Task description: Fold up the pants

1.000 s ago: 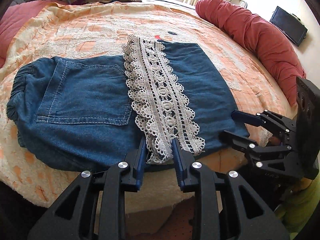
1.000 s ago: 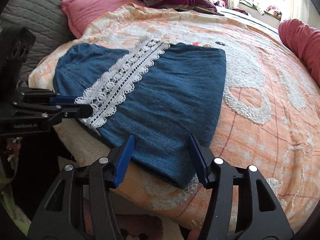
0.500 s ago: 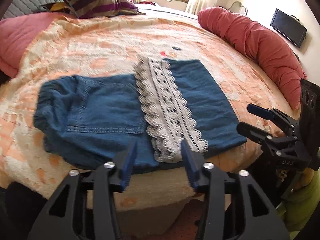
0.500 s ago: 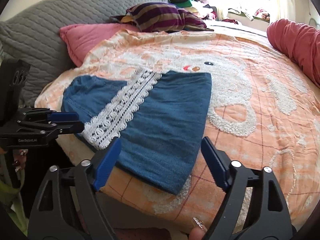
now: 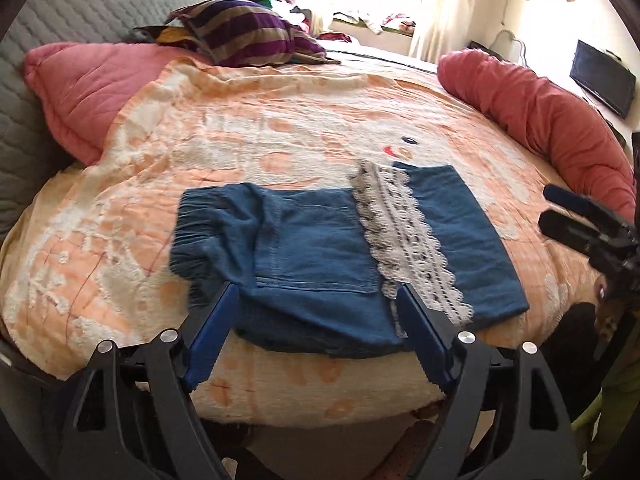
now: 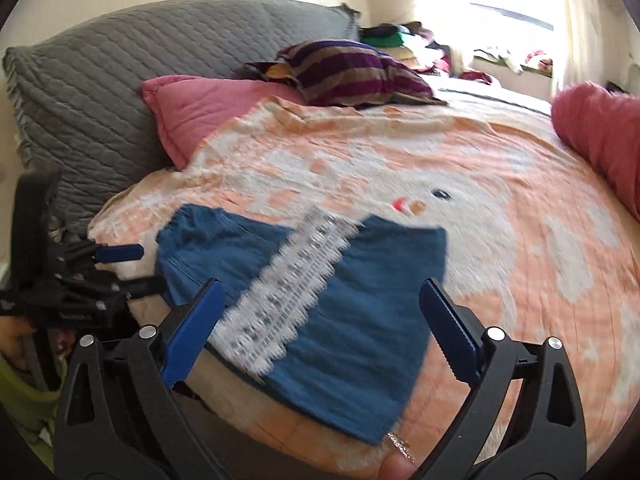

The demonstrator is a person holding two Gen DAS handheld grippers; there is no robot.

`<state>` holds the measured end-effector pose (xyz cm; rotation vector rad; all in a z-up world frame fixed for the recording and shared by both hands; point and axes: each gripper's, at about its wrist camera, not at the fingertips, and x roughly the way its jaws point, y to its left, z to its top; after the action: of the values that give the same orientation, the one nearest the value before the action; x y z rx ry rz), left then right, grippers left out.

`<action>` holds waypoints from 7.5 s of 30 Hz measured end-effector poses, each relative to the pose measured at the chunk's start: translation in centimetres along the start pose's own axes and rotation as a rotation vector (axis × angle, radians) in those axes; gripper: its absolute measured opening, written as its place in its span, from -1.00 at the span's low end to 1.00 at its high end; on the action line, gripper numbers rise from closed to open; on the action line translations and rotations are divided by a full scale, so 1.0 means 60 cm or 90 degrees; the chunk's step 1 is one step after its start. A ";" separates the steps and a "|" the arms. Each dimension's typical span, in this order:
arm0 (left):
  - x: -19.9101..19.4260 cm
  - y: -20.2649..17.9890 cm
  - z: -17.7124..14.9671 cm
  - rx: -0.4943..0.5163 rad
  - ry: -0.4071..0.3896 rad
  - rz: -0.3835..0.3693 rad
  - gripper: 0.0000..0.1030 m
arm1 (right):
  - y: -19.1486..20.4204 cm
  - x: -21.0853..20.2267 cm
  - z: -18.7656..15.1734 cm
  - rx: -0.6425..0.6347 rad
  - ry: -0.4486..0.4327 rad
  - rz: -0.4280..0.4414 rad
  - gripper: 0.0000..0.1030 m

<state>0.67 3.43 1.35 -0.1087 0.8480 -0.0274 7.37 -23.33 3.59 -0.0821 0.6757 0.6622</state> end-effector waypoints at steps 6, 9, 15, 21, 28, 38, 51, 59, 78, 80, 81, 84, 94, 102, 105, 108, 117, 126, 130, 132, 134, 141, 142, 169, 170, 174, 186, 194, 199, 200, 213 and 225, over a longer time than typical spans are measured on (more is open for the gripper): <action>0.014 0.051 -0.006 -0.053 0.008 0.004 0.55 | 0.054 0.047 0.056 -0.045 0.026 0.060 0.82; 0.026 0.075 -0.011 -0.086 0.017 -0.003 0.55 | 0.089 0.083 0.077 -0.075 0.053 0.094 0.82; 0.064 0.123 -0.028 -0.187 0.037 -0.067 0.43 | 0.154 0.183 0.117 -0.128 0.130 0.150 0.82; 0.086 0.140 -0.032 -0.205 0.031 -0.082 0.21 | 0.209 0.283 0.126 -0.188 0.212 0.175 0.82; 0.100 0.142 -0.036 -0.190 0.022 -0.078 0.25 | 0.254 0.386 0.129 -0.190 0.293 0.213 0.82; 0.100 0.163 -0.041 -0.240 -0.008 -0.141 0.53 | 0.235 0.394 0.123 -0.151 0.304 0.295 -0.49; 0.117 0.075 0.006 -0.258 0.021 -0.336 0.72 | 0.047 0.210 0.159 0.002 0.156 0.388 -0.53; 0.106 -0.073 0.055 -0.108 0.009 -0.316 0.68 | -0.054 0.150 0.146 0.043 0.103 0.320 0.10; 0.135 -0.178 0.005 0.033 0.074 -0.292 0.71 | -0.169 0.167 -0.010 0.074 0.180 0.077 0.19; 0.111 -0.166 0.013 0.030 0.052 -0.283 0.73 | -0.170 0.140 -0.005 0.077 0.141 0.084 0.26; 0.099 -0.155 0.020 0.027 0.037 -0.263 0.79 | -0.169 0.124 -0.004 0.073 0.124 0.080 0.32; 0.076 -0.129 0.030 0.022 0.009 -0.217 0.88 | -0.160 0.083 0.004 0.056 0.077 0.065 0.44; 0.073 -0.078 0.082 0.007 -0.013 -0.143 0.91 | -0.088 -0.033 -0.015 -0.031 0.004 0.048 0.63; 0.120 -0.079 0.100 0.023 0.018 -0.145 0.90 | 0.019 -0.032 -0.053 -0.159 0.040 0.100 0.63; 0.148 -0.082 0.110 0.034 0.043 -0.141 0.78 | 0.051 -0.010 -0.060 -0.199 0.060 0.110 0.56; 0.181 -0.080 0.123 0.027 0.076 -0.162 -0.12 | 0.074 0.009 -0.065 -0.238 0.084 0.114 0.30; 0.241 -0.077 0.125 0.023 0.099 -0.184 -0.47 | 0.126 0.053 -0.061 -0.367 0.106 0.095 0.07; 0.250 -0.077 0.124 0.031 0.095 -0.194 -0.46 | 0.153 0.080 -0.088 -0.463 0.172 0.151 -0.93; 0.249 -0.079 0.124 0.031 0.090 -0.195 -0.44 | 0.132 0.086 -0.114 -0.419 0.187 0.139 -0.93; 0.245 -0.080 0.122 0.032 0.085 -0.194 -0.43 | 0.123 0.095 -0.118 -0.392 0.180 0.153 -0.91; 0.241 -0.080 0.121 0.033 0.080 -0.192 -0.42 | 0.112 0.091 -0.113 -0.356 0.176 0.167 -0.90; 0.225 -0.083 0.122 0.041 0.066 -0.197 -0.11 | 0.090 0.047 -0.084 -0.284 0.128 0.196 -0.64; 0.222 -0.083 0.122 0.040 0.064 -0.200 -0.11 | 0.089 0.041 -0.082 -0.278 0.122 0.195 -0.62; 0.113 -0.070 0.125 0.057 -0.034 -0.143 0.54 | -0.010 -0.056 0.004 -0.068 -0.076 0.077 0.20; 0.108 -0.068 0.123 0.057 -0.037 -0.139 0.56 | -0.015 -0.056 0.006 -0.061 -0.079 0.073 0.22; 0.092 -0.064 0.116 0.052 -0.043 -0.130 0.62 | -0.033 -0.064 0.009 -0.031 -0.092 0.056 0.30; 0.035 -0.037 0.099 0.020 -0.065 -0.102 0.82 | -0.068 -0.102 0.014 0.028 -0.136 -0.006 0.54; 0.020 -0.040 0.090 0.019 -0.069 -0.079 0.87 | -0.078 -0.115 0.008 0.038 -0.138 -0.066 0.62; 0.036 -0.044 0.087 0.013 -0.058 -0.068 0.90 | -0.092 -0.109 0.003 0.054 -0.118 -0.102 0.63; 0.041 -0.045 0.086 0.012 -0.054 -0.067 0.90 | -0.096 -0.106 0.002 0.059 -0.112 -0.105 0.63; 0.143 -0.064 0.071 0.002 0.022 -0.062 0.90 | -0.147 0.006 -0.031 0.135 0.029 -0.105 0.43; 0.210 -0.068 0.067 -0.012 0.080 -0.111 0.87 | -0.183 0.116 -0.051 0.221 0.153 -0.015 0.12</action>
<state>12.11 -1.12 -4.99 -0.2004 0.9627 -0.1919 16.27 -29.12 -4.53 0.1543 1.0114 0.5084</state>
